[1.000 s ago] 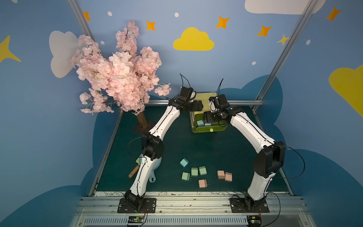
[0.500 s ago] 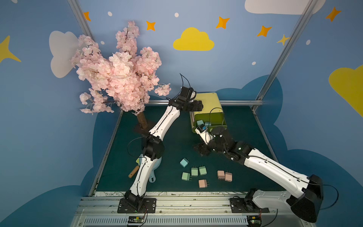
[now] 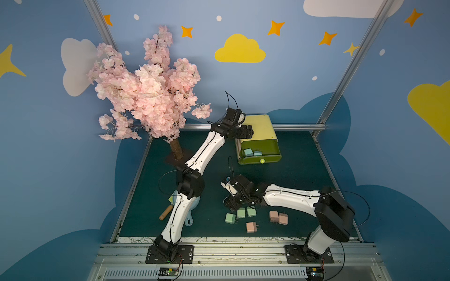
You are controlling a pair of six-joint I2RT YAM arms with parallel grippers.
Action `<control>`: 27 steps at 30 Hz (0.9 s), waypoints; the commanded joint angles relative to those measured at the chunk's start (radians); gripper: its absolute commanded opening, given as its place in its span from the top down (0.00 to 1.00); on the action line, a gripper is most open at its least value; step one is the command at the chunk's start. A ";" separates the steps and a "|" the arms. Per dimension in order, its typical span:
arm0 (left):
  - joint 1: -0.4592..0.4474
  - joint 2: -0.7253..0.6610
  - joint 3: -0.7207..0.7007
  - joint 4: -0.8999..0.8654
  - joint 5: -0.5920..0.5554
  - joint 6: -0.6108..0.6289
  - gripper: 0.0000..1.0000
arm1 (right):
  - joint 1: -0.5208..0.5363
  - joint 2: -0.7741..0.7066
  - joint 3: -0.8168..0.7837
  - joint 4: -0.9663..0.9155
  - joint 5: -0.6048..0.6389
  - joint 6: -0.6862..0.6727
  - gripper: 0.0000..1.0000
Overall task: Place the plugs into the drawer by color
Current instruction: Pick up the plug from the center of the board.
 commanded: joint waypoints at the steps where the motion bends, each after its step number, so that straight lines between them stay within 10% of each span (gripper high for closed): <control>1: -0.005 -0.048 -0.013 -0.023 -0.002 0.022 0.07 | 0.001 0.017 0.025 -0.037 -0.018 0.060 0.27; 27: -0.006 -0.057 -0.011 -0.026 -0.017 0.033 0.06 | -0.007 0.246 0.220 -0.111 -0.032 0.007 0.23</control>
